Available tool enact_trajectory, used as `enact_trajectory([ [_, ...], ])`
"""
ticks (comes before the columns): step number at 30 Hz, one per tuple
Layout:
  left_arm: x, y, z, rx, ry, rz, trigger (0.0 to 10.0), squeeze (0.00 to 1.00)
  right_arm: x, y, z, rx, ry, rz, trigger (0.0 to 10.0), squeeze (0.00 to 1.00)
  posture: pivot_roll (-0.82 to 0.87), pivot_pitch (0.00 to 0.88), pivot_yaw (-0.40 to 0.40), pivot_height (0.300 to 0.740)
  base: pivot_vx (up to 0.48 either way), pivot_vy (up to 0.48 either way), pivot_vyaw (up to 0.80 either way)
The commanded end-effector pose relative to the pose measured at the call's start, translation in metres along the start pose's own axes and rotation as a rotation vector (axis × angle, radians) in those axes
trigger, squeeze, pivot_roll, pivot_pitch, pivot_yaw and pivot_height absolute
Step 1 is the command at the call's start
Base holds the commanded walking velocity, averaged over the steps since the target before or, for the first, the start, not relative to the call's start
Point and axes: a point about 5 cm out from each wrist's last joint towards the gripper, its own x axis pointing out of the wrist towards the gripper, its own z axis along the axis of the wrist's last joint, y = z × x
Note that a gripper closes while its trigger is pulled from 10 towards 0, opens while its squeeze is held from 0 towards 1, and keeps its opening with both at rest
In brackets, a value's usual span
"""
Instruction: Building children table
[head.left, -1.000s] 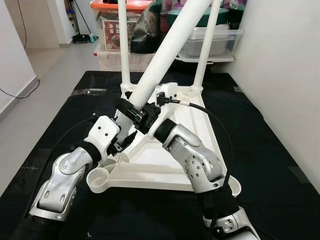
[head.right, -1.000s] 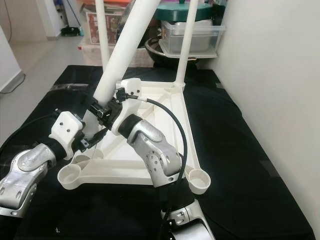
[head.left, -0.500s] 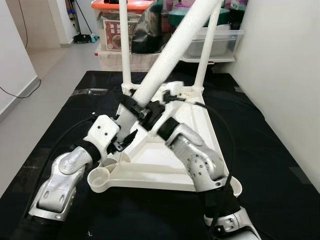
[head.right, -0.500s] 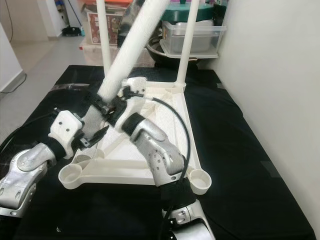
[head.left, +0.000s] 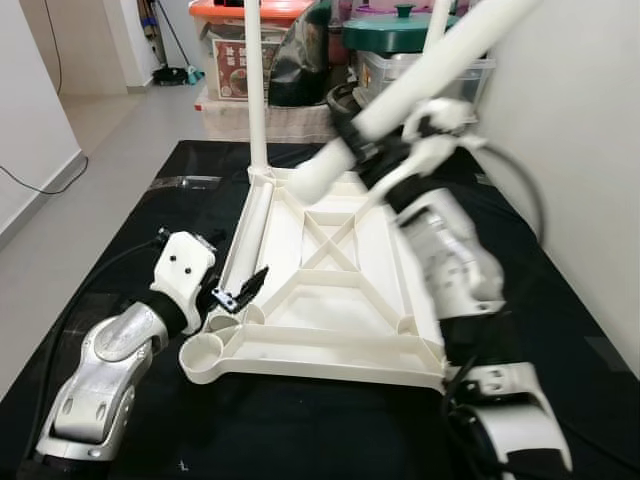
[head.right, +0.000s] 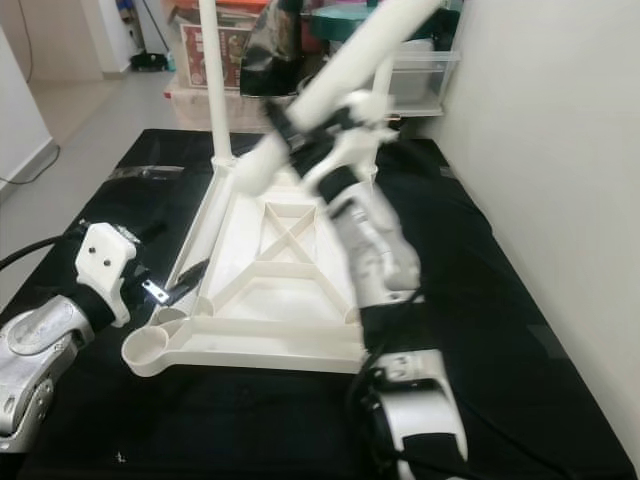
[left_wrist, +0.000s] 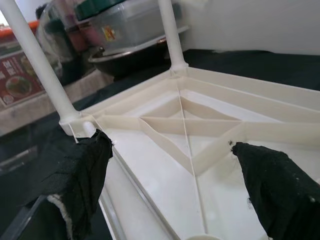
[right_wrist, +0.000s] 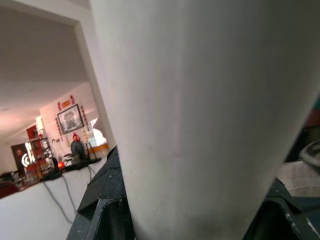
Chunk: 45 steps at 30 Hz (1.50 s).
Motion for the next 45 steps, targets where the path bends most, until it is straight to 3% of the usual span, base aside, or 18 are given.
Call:
enact_trajectory([
  [1,-0.009,-0.011,-0.013,-0.014,0.063,-0.049,10.0,0.0,0.002,0.004,0.022,0.05,-0.074,0.14,0.0,0.0,0.11,0.0,-0.031,0.74,0.0,0.0,0.0],
  [2,-0.009,-0.011,-0.013,-0.014,0.063,-0.049,10.0,0.0,0.002,0.004,0.022,0.05,-0.074,0.14,0.0,0.0,0.11,0.0,-0.031,0.74,0.0,0.0,0.0],
  [4,-0.015,-0.014,-0.019,-0.016,0.091,-0.044,10.0,0.0,0.0,0.013,0.03,0.11,-0.092,0.264,0.0,0.0,0.11,0.0,-0.033,0.74,0.0,0.0,0.0],
  [8,-0.017,-0.014,-0.021,-0.019,0.101,-0.039,10.0,0.0,0.0,0.017,0.032,0.137,-0.097,0.308,0.0,0.0,0.11,0.0,-0.033,0.74,0.0,0.0,0.0],
  [11,-0.018,-0.018,-0.024,-0.032,0.119,-0.029,10.0,0.0,-0.005,0.044,0.03,0.232,-0.095,0.481,0.0,0.0,0.11,0.0,-0.036,0.74,0.0,0.0,0.0],
  [16,-0.018,-0.022,-0.026,-0.034,0.128,-0.034,10.0,0.0,-0.012,0.063,0.02,0.253,-0.055,0.585,0.0,0.0,0.11,0.0,-0.036,0.74,0.0,0.0,0.0],
  [28,-0.018,-0.026,-0.029,-0.039,0.135,-0.035,10.0,0.0,-0.012,0.061,0.011,0.258,-0.001,0.538,0.0,0.0,0.11,0.0,-0.034,0.74,0.0,0.0,0.0],
  [39,-0.016,-0.028,-0.03,-0.03,0.138,-0.034,10.0,0.0,-0.012,0.06,0.002,0.205,0.046,0.488,0.0,0.0,0.11,0.0,-0.034,0.74,0.0,0.0,0.0],
  [44,-0.016,-0.028,-0.03,-0.027,0.137,-0.034,10.0,0.0,-0.006,0.053,-0.006,0.173,0.092,0.379,0.0,0.0,0.11,0.0,-0.034,0.74,0.0,0.0,0.0],
  [45,-0.016,-0.027,-0.03,-0.025,0.137,-0.032,10.0,0.0,-0.001,0.042,-0.013,0.135,0.148,0.248,0.0,0.0,0.11,0.0,-0.032,0.74,0.0,0.0,0.0],
])
